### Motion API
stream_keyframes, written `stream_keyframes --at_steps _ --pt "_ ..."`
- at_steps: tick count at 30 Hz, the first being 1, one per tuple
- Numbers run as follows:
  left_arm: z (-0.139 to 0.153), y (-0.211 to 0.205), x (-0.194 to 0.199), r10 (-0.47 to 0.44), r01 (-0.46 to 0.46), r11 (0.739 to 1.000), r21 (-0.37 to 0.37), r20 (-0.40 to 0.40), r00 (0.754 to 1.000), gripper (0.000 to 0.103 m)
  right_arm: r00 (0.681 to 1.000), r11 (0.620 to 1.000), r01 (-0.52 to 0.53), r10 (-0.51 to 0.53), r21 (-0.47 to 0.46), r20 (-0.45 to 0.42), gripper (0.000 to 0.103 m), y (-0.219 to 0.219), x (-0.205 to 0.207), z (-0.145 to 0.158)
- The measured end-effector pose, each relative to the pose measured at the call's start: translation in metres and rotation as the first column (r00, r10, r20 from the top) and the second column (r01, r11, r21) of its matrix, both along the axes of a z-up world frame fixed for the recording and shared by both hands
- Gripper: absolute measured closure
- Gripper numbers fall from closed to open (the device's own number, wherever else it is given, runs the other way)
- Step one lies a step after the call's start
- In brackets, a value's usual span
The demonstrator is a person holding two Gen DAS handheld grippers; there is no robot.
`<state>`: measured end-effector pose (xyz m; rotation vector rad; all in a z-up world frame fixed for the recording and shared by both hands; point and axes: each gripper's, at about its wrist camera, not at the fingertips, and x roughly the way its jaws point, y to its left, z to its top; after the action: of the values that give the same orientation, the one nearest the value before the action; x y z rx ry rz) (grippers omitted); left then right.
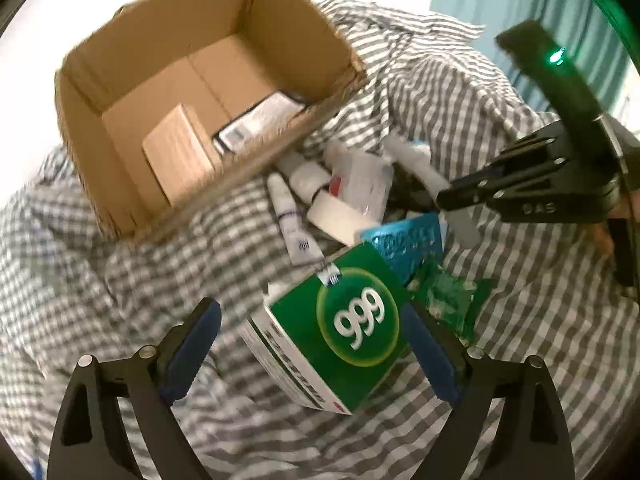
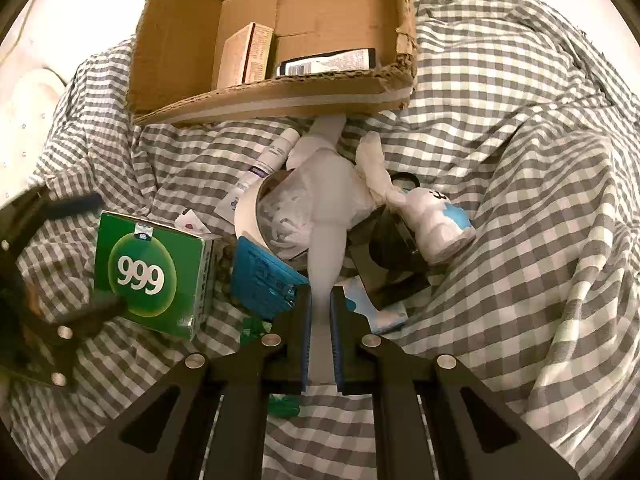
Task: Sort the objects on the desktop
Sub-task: 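Grasp the green box with the left tool while the right tool grasps the white tube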
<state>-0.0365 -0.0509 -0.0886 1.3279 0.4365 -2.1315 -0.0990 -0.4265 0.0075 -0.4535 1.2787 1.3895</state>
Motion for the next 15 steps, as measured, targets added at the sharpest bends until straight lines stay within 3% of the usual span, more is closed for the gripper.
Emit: stream_keyframes --at_steps 4,9,15 --pt "-0.004 0.003 -0.006 -0.151 0.156 0.986 -0.051 0.096 0.984 0.008 1.000 1.000 0.010 -0.010 0.003 -0.030 0.095 0.003 0.004 -0.002" --pt "-0.024 0.018 -0.013 -0.318 0.322 0.947 -0.002 0.136 0.938 0.008 0.998 0.999 0.018 -0.016 0.038 -0.060 0.095 0.006 0.010 0.010" --pt "-0.062 0.012 -0.022 -0.341 0.343 0.939 0.022 0.202 0.918 0.004 0.995 0.997 0.022 -0.014 0.076 -0.097 0.095 0.011 0.015 0.025"
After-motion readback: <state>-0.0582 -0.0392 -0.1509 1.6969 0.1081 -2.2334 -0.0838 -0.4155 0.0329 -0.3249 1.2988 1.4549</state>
